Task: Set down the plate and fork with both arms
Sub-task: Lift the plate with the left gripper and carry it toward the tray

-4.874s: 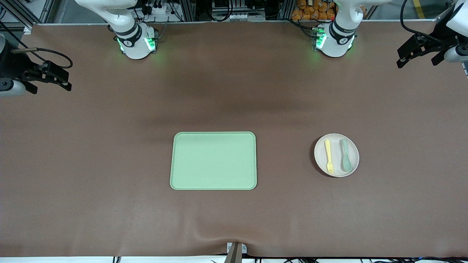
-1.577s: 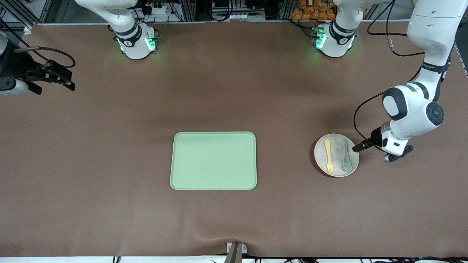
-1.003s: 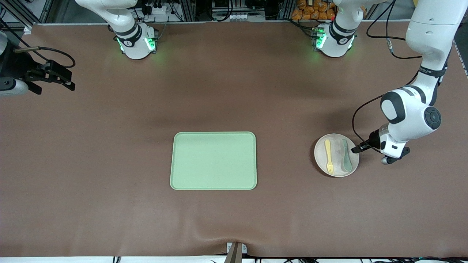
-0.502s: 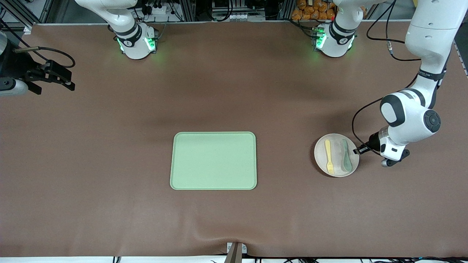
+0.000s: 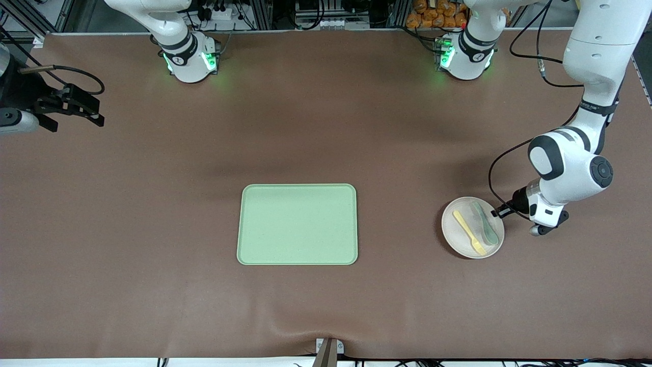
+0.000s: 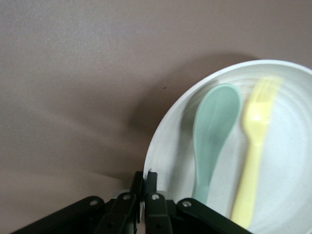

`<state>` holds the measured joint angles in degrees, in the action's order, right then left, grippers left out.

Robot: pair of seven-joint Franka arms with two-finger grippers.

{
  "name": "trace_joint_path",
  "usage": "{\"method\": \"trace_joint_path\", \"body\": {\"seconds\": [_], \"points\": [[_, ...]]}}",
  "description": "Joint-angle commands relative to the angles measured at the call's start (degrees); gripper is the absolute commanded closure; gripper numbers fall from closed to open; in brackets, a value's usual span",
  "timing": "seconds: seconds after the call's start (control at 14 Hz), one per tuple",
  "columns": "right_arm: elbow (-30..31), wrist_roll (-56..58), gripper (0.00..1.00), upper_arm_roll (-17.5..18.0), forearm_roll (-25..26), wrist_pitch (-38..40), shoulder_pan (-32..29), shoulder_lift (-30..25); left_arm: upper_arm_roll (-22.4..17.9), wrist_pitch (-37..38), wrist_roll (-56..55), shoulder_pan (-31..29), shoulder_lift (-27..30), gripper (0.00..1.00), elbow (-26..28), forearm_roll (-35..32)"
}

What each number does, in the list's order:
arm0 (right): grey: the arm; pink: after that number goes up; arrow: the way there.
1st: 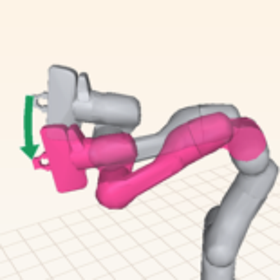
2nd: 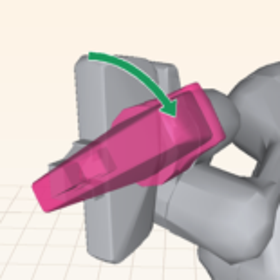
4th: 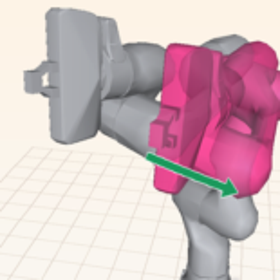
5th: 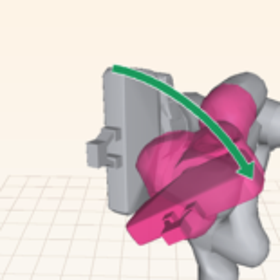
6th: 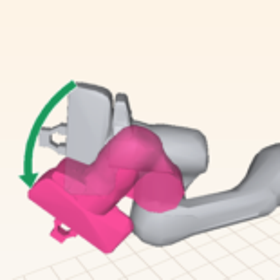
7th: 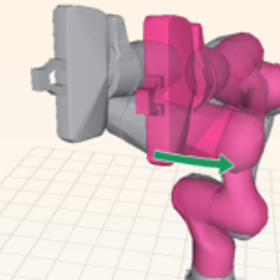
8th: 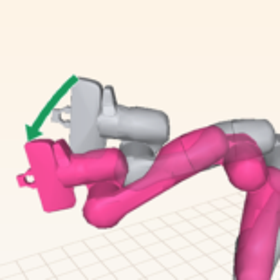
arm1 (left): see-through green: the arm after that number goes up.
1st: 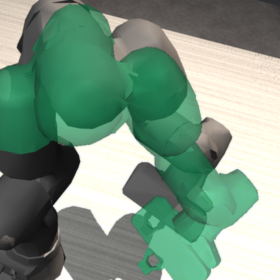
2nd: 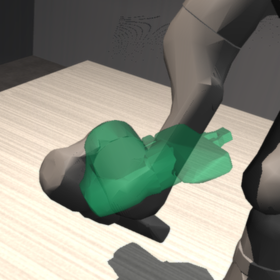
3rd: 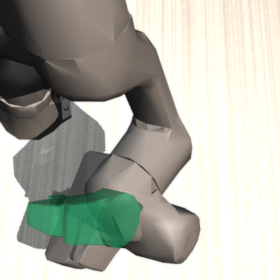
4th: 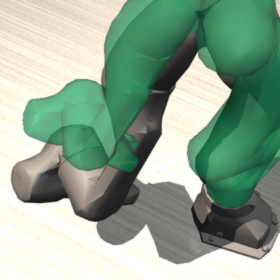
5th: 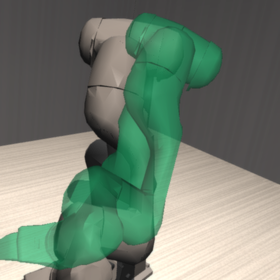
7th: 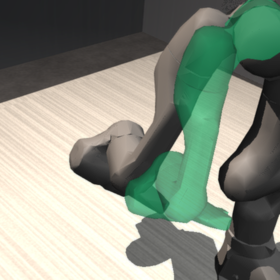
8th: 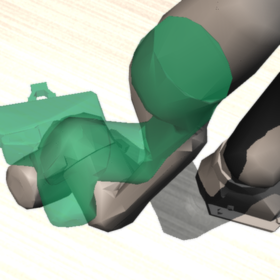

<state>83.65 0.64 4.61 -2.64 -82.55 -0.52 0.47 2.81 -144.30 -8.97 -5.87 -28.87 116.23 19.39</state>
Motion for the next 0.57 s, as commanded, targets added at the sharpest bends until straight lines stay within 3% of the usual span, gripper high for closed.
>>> {"method": "trace_joint_path", "body": {"seconds": [0.0,0.5], "points": [[-0.68,0.77,0.0,0.32,-0.87,0.2,-0.79,0.32,1.92,-0.46,0.54,-0.1,-1.72,1.0,-1.18,1.08],[-0.68,0.68,0.0,0.32,-0.88,0.2,-0.79,0.32,7.46,0.95,-0.61,-0.02,-0.57,1.0,-4.25,1.08]]}}
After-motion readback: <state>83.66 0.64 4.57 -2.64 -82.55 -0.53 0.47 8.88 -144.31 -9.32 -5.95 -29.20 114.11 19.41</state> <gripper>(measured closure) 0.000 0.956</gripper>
